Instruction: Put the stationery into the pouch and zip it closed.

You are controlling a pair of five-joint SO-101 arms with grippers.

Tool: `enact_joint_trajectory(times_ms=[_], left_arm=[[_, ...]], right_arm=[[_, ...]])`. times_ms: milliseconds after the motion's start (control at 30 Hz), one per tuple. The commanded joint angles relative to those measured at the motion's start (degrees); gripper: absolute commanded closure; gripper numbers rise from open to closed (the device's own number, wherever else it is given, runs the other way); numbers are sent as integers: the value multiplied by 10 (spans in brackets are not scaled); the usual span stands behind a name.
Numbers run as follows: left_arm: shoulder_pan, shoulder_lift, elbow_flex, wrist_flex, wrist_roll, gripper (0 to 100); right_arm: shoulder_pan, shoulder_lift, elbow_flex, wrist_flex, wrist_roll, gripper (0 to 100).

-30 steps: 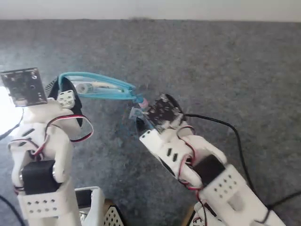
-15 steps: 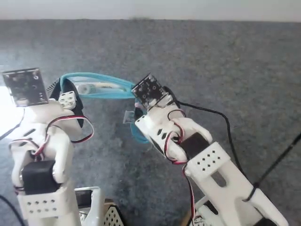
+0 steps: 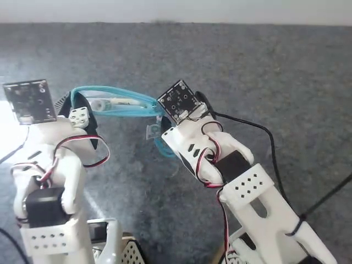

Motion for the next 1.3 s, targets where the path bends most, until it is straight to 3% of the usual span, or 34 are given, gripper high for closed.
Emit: enact_joint_trajectory(times_ms=[0,200,367,700,1067,1267], left_arm=[[6,-1,-61,-1,4,990],[27,-1,-105,31,5,990],[68,-2,-128,35,6,990],[84,-1,-154,31,7,990],[84,-1,-153,34,7,990],[85,-1,-154,46,7,990]], right_arm=[[24,-18,6,-19,11,659],[144,-17,7,-100,10,659],[163,35,-6,-133,11,659],[88,95,-34,-95,11,659],[4,-138,-28,68,4,659],[-7,-179,-3,51,11,659]])
